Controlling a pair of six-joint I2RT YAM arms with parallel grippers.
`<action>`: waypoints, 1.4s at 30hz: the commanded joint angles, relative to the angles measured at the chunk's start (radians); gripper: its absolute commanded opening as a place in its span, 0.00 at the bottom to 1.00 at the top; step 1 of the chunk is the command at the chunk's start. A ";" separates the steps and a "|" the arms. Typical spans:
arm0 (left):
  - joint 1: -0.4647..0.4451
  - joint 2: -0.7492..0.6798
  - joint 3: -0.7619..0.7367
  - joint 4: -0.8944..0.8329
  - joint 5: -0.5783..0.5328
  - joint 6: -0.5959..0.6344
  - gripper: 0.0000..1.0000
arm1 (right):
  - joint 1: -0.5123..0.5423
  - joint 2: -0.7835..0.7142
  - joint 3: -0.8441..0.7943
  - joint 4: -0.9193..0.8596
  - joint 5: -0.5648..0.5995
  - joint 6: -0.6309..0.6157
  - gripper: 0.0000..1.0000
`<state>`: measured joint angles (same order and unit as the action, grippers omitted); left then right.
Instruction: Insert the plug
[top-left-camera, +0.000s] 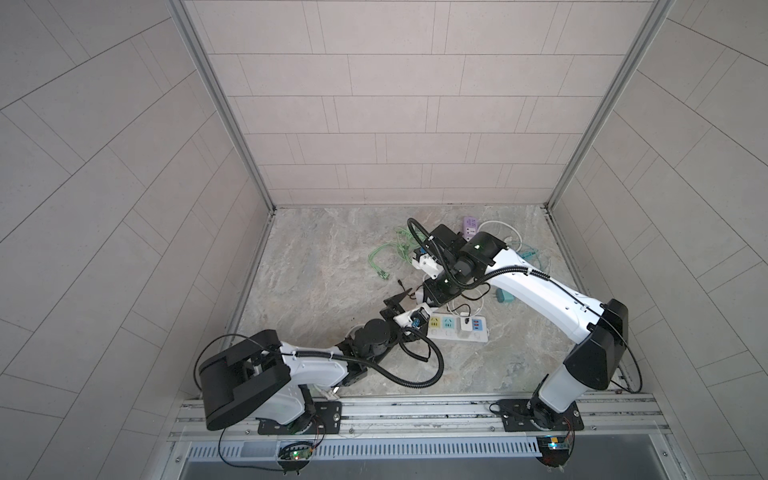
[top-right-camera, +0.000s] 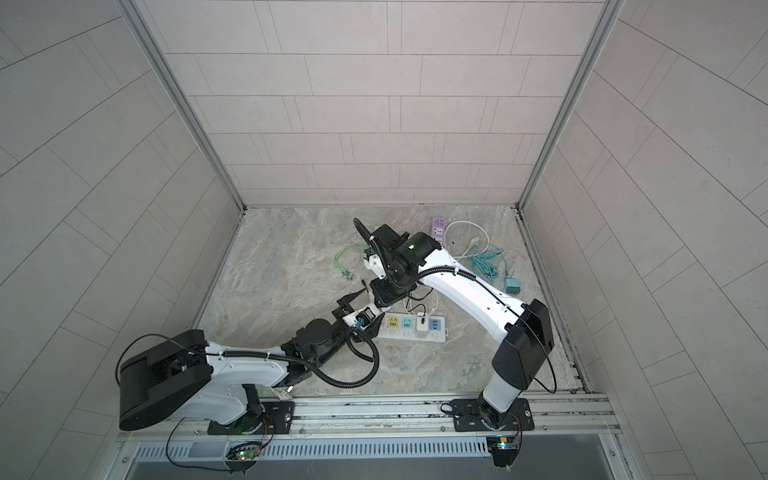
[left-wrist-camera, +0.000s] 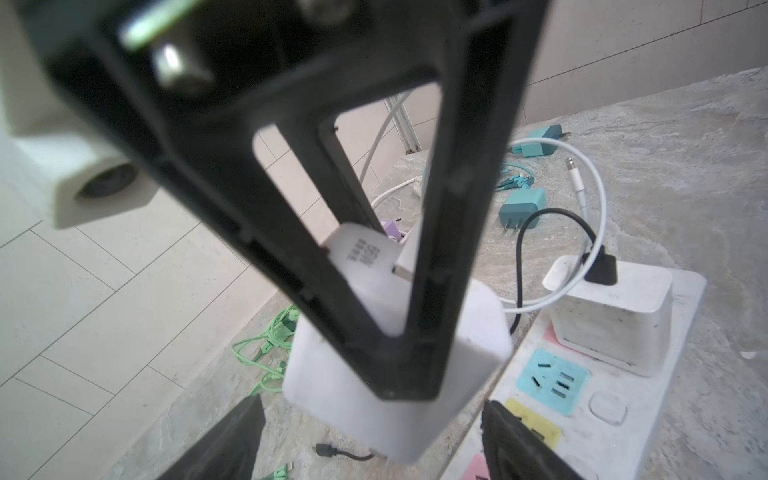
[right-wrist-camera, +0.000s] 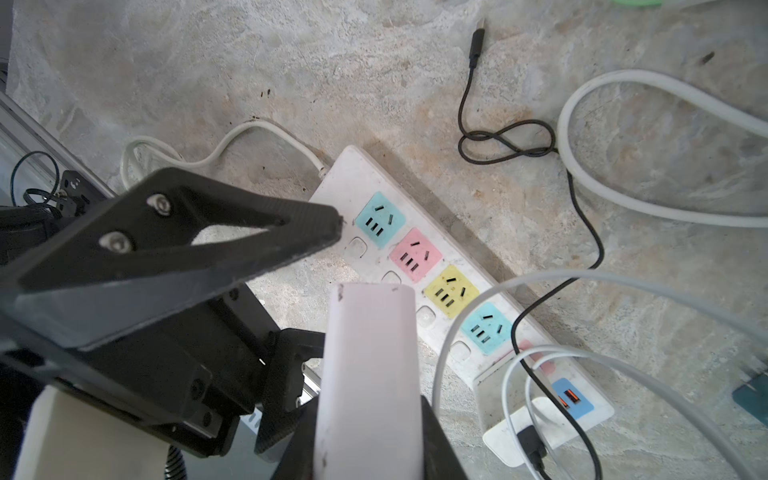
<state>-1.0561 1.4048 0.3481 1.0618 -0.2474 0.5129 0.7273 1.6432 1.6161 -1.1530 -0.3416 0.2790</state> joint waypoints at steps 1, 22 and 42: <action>-0.007 0.026 0.042 0.110 0.001 0.065 0.87 | 0.001 -0.024 -0.008 -0.013 -0.017 -0.019 0.03; -0.015 0.056 0.106 0.009 0.074 0.023 0.43 | 0.001 -0.090 -0.071 0.026 -0.035 -0.008 0.03; -0.017 -0.086 0.134 -0.192 -0.007 -0.307 0.33 | 0.000 -0.270 -0.257 0.193 0.023 0.053 0.45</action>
<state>-1.0794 1.3499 0.4515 0.8776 -0.2253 0.2867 0.7261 1.3933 1.3815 -0.9684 -0.3462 0.3336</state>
